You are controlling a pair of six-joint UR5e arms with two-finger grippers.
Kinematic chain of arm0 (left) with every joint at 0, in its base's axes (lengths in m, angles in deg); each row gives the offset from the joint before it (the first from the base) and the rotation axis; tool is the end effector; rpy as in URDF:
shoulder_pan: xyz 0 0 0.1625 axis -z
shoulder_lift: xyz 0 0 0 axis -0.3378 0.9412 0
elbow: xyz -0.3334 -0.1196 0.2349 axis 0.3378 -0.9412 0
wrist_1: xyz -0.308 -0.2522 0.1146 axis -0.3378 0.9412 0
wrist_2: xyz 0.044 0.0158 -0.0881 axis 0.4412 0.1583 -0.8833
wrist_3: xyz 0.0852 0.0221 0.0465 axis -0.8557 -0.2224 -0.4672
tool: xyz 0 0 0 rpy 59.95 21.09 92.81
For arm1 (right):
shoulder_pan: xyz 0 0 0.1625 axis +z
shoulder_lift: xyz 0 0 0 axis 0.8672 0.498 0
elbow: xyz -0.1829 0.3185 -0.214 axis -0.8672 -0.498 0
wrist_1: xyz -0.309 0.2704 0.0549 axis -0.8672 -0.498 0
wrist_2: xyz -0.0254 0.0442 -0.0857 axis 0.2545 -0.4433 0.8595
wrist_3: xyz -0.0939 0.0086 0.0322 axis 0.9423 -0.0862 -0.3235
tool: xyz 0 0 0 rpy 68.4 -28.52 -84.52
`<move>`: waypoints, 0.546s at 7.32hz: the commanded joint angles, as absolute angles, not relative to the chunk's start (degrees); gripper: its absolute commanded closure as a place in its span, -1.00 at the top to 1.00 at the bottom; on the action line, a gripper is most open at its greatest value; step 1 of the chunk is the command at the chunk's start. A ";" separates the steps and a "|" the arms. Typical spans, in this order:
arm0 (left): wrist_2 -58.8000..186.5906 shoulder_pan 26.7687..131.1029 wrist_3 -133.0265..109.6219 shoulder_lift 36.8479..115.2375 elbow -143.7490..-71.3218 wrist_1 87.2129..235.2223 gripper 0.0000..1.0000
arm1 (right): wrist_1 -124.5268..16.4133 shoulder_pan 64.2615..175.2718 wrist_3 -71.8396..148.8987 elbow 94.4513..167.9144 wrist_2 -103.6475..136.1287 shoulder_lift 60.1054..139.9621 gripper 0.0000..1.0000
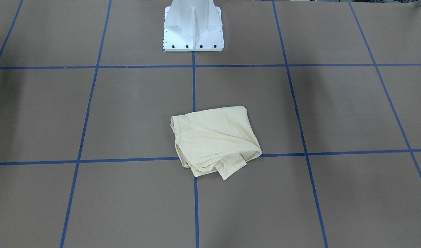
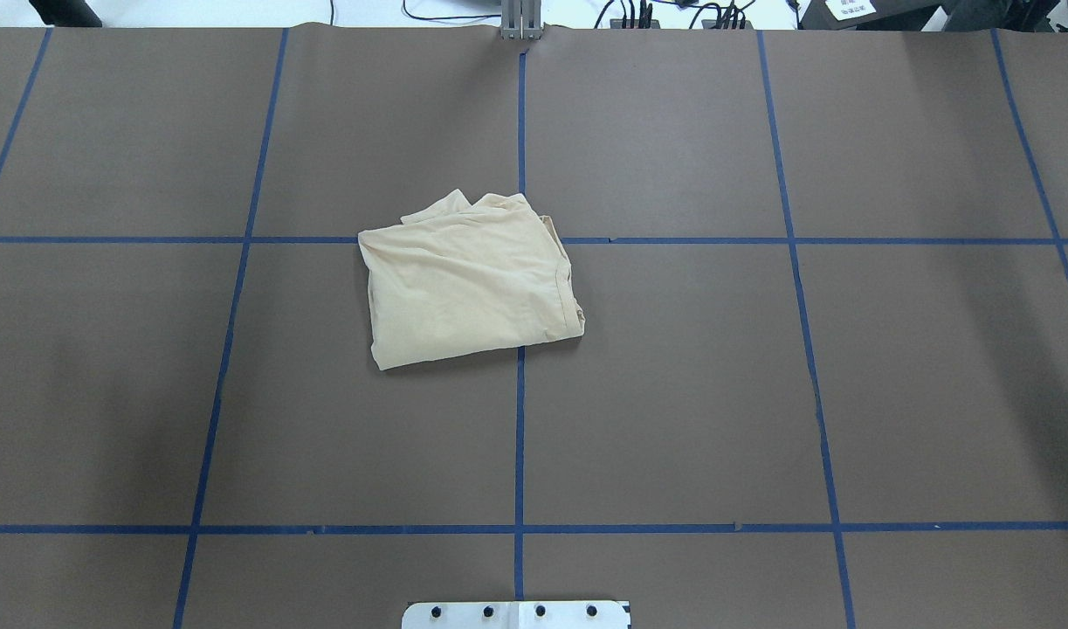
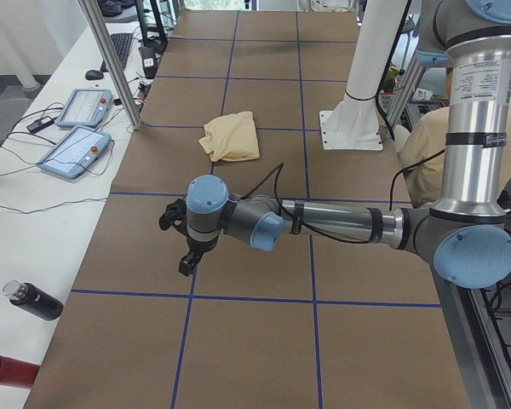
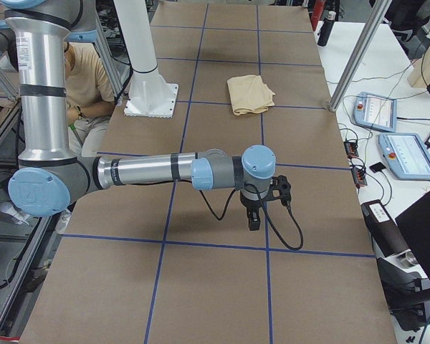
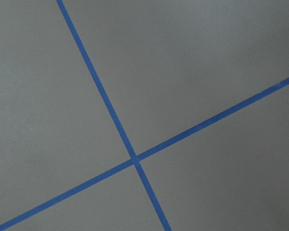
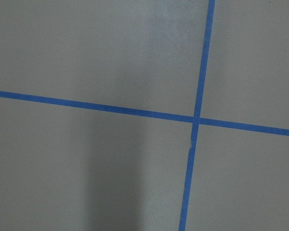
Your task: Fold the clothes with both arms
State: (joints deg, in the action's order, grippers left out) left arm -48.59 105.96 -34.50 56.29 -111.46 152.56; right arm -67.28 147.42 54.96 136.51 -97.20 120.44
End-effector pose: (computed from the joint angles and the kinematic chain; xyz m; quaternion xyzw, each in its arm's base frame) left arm -0.0304 -0.5123 0.5834 0.1934 0.3607 0.1661 0.8972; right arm 0.0376 -0.4975 0.5868 0.0549 -0.3949 -0.0488 0.9158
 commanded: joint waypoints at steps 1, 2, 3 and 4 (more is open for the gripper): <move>-49.30 105.87 -32.59 56.88 -113.06 152.43 1.00 | -67.05 147.41 55.47 136.28 -96.88 122.06 1.00; -49.48 105.96 -32.59 56.63 -114.11 152.34 1.00 | -66.96 147.41 55.12 134.10 -97.23 122.51 1.00; -49.40 105.96 -32.50 56.19 -115.52 151.82 1.00 | -66.96 147.41 54.60 133.82 -97.14 122.51 1.00; -49.66 106.05 -32.50 55.84 -116.92 151.73 1.00 | -67.05 147.50 54.50 132.25 -97.32 121.99 1.00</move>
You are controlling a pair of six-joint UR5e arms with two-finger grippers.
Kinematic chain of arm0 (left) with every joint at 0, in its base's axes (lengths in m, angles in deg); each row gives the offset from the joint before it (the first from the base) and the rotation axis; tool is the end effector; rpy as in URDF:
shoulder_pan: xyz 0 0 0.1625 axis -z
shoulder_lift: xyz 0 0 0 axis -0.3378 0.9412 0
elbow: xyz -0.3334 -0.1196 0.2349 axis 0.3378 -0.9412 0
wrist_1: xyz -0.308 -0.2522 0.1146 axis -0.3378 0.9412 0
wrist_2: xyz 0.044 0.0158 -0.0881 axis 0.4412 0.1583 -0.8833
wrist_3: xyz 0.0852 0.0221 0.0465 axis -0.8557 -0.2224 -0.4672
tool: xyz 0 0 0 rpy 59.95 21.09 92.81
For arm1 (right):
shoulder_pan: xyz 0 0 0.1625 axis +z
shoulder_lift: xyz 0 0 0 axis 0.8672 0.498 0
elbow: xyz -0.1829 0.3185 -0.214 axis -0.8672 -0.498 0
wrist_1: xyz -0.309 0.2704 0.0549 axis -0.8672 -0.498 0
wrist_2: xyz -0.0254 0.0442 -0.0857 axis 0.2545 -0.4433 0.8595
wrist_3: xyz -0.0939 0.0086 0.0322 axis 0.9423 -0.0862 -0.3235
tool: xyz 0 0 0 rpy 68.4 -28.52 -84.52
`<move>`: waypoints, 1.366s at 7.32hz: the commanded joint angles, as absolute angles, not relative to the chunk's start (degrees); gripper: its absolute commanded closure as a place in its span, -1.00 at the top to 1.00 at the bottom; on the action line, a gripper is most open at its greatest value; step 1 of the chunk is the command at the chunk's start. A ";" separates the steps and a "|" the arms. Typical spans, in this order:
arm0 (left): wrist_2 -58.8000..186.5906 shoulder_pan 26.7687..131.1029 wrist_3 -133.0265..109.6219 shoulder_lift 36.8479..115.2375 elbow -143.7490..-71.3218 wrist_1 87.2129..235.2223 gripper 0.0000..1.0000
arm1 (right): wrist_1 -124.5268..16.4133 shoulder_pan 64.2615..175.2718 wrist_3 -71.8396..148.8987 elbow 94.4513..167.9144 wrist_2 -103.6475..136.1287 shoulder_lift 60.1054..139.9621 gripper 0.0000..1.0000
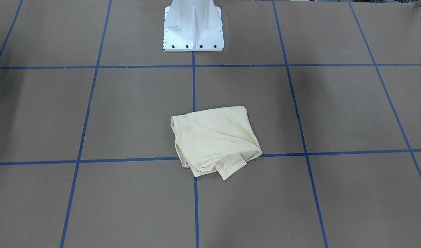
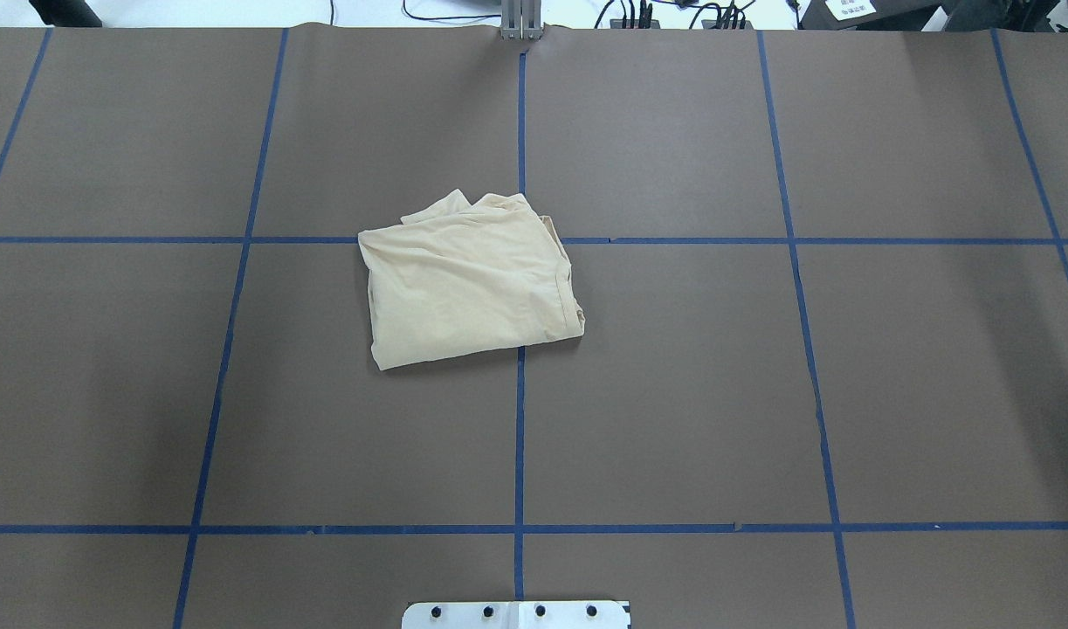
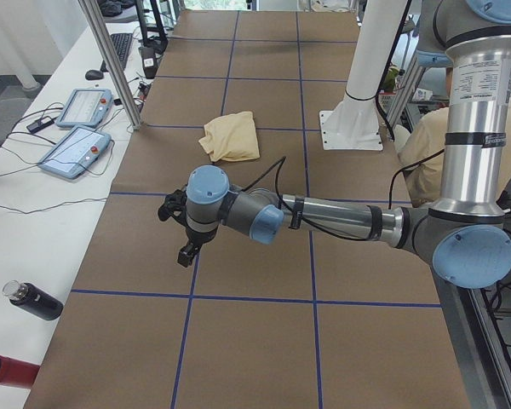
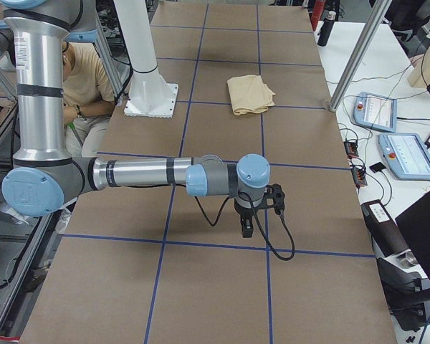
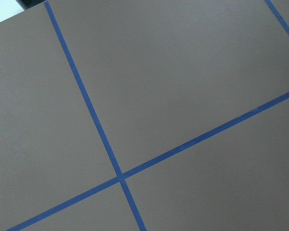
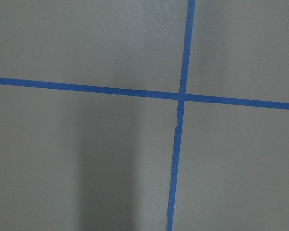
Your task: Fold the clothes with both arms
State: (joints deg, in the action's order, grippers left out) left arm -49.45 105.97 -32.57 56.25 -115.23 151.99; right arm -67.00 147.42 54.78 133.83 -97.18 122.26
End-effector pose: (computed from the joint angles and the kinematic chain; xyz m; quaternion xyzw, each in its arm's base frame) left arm -0.0296 -0.5099 0.5505 0.2118 0.3680 0.1618 0.8908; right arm 0.0383 -0.4829 0.6251 0.0205 -0.3948 -0.0329 0.9180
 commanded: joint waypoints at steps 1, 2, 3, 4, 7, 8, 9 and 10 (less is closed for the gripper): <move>-52.18 105.96 -32.58 54.35 -118.50 151.90 1.00 | -66.96 147.67 54.42 132.40 -97.23 121.37 1.00; -52.64 105.96 -32.59 54.34 -118.61 152.25 1.00 | -66.96 147.67 54.33 132.49 -97.49 121.54 1.00; -52.39 105.96 -32.59 54.43 -118.08 152.17 1.00 | -67.05 147.67 54.33 132.84 -97.76 121.63 1.00; -52.47 105.96 -32.59 54.34 -118.25 152.08 1.00 | -66.96 147.59 54.33 132.76 -97.67 121.46 1.00; -52.03 106.05 -32.59 53.90 -117.73 151.99 1.00 | -67.05 147.67 54.33 132.32 -100.29 121.63 1.00; -52.03 105.96 -32.59 53.90 -117.90 152.16 1.00 | -67.05 147.59 54.41 132.32 -100.74 122.15 1.00; -52.03 105.96 -32.59 53.90 -117.82 152.16 1.00 | -67.05 147.59 54.42 132.49 -100.75 122.16 1.00; -52.12 105.96 -32.50 53.90 -117.90 152.16 1.00 | -67.05 147.59 54.42 132.49 -100.75 122.16 1.00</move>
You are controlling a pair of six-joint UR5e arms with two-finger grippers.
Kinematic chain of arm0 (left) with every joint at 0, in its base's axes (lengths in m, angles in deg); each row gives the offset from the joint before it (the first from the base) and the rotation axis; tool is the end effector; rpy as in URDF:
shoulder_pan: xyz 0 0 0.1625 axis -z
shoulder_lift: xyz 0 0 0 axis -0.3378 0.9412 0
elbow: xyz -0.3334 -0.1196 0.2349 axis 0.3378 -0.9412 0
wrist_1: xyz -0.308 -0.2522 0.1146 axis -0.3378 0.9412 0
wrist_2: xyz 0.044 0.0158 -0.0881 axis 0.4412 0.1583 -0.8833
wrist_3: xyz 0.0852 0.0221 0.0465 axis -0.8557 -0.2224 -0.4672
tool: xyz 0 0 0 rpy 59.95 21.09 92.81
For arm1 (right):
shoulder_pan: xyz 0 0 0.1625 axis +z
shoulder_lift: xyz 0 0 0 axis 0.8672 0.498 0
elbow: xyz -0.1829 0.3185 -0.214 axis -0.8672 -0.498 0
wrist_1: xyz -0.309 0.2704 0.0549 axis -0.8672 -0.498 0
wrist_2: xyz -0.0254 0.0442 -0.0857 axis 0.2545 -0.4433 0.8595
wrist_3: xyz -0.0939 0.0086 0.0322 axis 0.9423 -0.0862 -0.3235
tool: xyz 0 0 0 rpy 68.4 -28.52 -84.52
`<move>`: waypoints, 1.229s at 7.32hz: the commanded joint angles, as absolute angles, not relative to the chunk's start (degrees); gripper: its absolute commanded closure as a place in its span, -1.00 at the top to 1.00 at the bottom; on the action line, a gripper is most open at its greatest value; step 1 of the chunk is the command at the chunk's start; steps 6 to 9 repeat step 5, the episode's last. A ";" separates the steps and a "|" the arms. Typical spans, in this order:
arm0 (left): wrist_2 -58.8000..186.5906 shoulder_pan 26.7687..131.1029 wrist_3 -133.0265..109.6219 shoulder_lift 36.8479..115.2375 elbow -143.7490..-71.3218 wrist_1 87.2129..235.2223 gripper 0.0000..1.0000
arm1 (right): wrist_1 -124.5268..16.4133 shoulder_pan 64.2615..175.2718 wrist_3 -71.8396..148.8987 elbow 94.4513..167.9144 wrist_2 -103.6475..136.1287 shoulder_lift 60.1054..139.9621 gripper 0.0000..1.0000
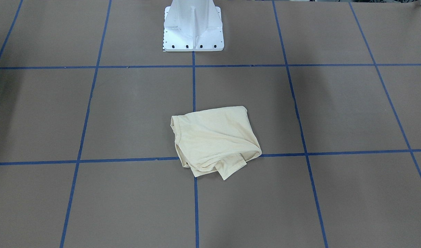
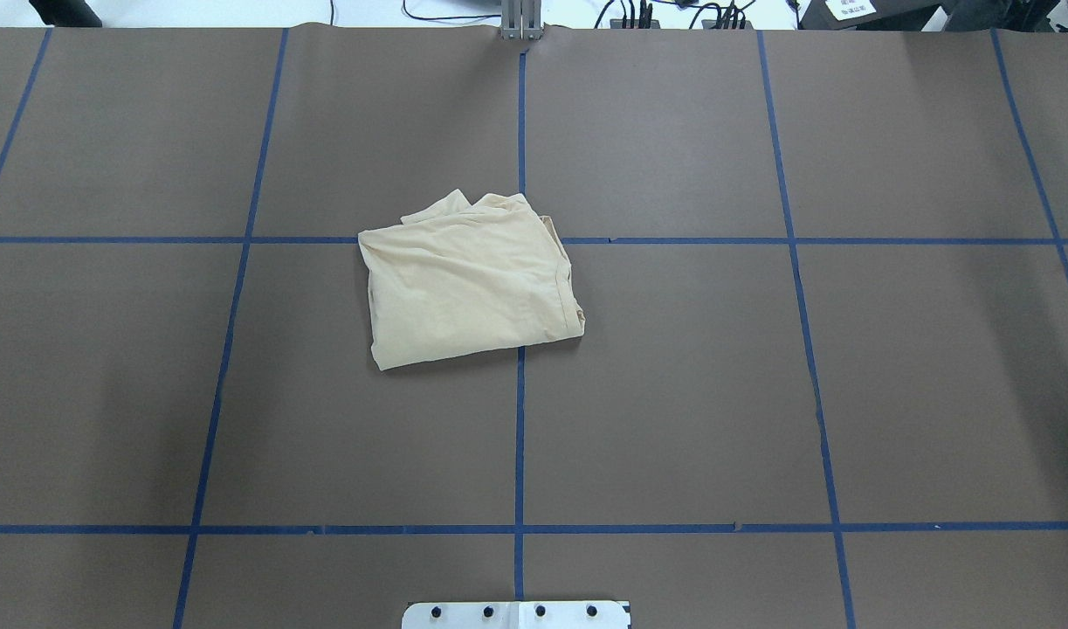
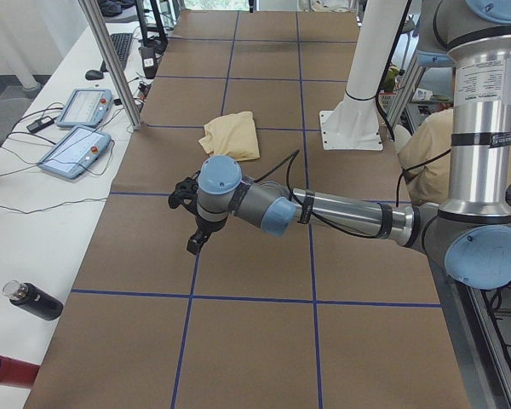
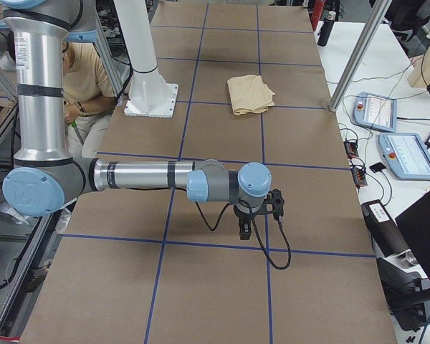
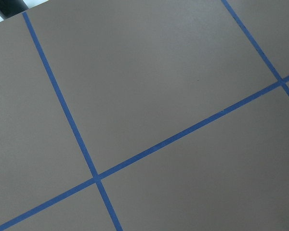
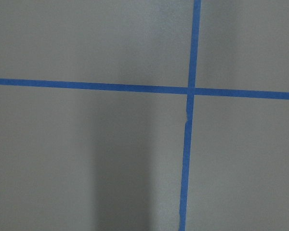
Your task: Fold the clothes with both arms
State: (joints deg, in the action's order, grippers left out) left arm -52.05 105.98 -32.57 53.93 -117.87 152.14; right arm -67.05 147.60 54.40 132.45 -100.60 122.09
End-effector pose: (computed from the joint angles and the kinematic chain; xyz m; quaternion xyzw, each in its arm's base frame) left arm -0.0278 -0.4910 0.5440 0.2139 0.3879 0.1671 0.8808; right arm 0.0358 -0.4827 0.6312 0.0087 -0.4219 -0.0245 0.9063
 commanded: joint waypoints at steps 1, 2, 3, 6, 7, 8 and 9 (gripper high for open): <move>-52.12 105.96 -32.50 53.90 -117.90 152.16 1.00 | -67.05 147.59 54.42 132.84 -101.10 122.07 1.00; -52.03 105.96 -32.50 53.90 -118.34 152.25 1.00 | -66.96 147.59 54.50 132.85 -101.45 121.90 1.00; -51.86 105.96 -32.50 54.16 -118.78 152.25 1.00 | -66.96 147.59 54.42 132.85 -101.45 121.72 1.00; -50.54 105.96 -32.41 54.86 -118.69 151.90 1.00 | -66.96 147.59 54.50 133.20 -101.54 121.72 1.00; -50.54 105.96 -32.41 54.86 -118.69 151.90 1.00 | -66.96 147.59 54.50 133.20 -101.54 121.72 1.00; -50.54 105.96 -32.41 54.86 -118.69 151.90 1.00 | -66.96 147.59 54.50 133.20 -101.54 121.72 1.00; -50.54 105.96 -32.41 54.86 -118.69 151.90 1.00 | -66.96 147.59 54.50 133.20 -101.54 121.72 1.00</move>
